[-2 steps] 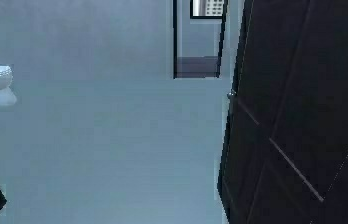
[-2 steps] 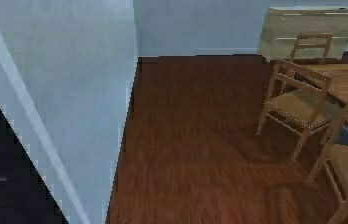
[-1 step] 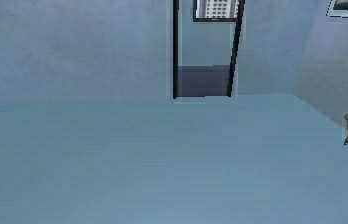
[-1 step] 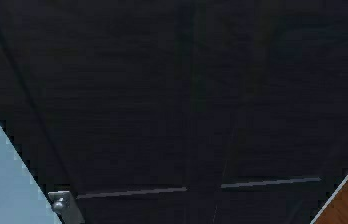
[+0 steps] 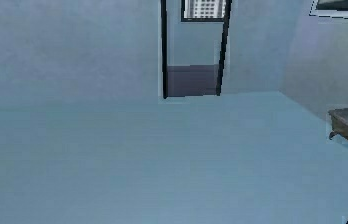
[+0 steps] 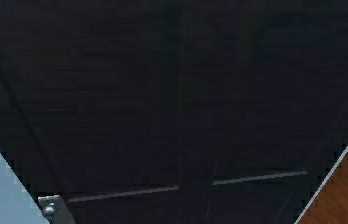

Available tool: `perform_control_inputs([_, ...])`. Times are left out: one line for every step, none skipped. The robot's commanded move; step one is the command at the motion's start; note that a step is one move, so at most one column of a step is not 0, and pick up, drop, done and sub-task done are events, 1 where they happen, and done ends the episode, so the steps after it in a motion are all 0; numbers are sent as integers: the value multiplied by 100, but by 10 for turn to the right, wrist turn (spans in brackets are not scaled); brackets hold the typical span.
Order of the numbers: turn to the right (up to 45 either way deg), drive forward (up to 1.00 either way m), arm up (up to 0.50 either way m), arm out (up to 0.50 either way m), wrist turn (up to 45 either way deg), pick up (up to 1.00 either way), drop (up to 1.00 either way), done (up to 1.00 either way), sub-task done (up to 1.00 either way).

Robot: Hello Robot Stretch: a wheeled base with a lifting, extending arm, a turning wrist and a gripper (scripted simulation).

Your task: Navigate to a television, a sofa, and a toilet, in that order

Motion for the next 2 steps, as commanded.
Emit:
perform_control_inputs([0,35,0,0,0,0,0,0,0])
perform_control_inputs([60,0,0,0,0,0,0,0,0])
